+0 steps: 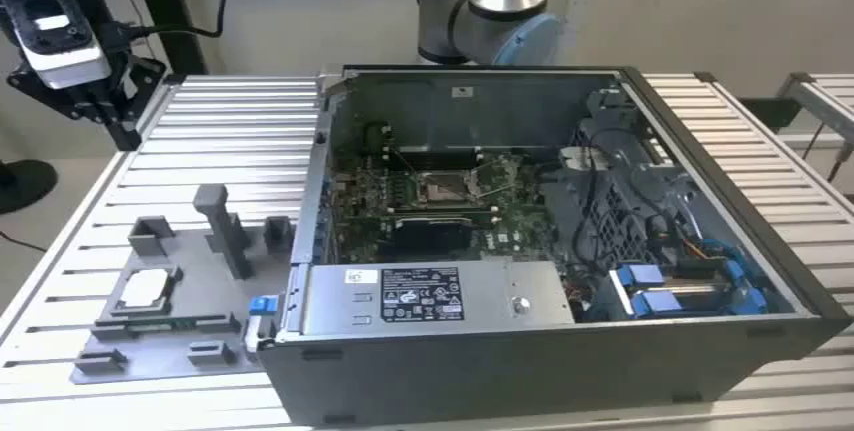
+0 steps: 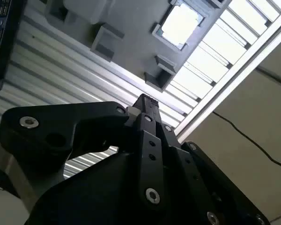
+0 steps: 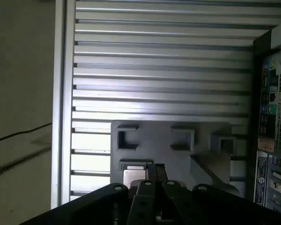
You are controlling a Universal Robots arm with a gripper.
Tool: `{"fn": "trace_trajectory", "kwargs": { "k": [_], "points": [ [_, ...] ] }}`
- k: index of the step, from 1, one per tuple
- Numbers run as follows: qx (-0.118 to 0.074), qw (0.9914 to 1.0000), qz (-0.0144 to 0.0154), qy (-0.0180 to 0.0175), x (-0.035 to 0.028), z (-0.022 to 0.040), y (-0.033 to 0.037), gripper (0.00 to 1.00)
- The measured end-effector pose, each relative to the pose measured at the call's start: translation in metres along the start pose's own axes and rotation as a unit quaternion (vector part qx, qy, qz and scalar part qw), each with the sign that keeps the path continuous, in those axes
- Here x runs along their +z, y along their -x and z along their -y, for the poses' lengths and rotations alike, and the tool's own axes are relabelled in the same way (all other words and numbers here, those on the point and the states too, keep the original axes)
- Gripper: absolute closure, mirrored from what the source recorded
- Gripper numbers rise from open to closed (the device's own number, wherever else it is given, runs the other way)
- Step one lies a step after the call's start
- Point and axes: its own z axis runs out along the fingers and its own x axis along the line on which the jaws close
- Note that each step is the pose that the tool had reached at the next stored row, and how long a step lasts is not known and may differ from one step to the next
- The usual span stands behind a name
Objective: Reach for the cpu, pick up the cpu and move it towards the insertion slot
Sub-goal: 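Reach for the cpu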
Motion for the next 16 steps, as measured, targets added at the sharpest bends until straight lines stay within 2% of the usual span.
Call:
{"fn": "trace_trajectory", "kwargs": {
  "k": [11,16],
  "points": [
    [0.000,1.00000,0.0000,0.0000,0.0000,0.0000,0.0000,1.00],
    [0.000,1.00000,0.0000,0.0000,-0.0001,0.0032,-0.0041,1.00]
  ]
}}
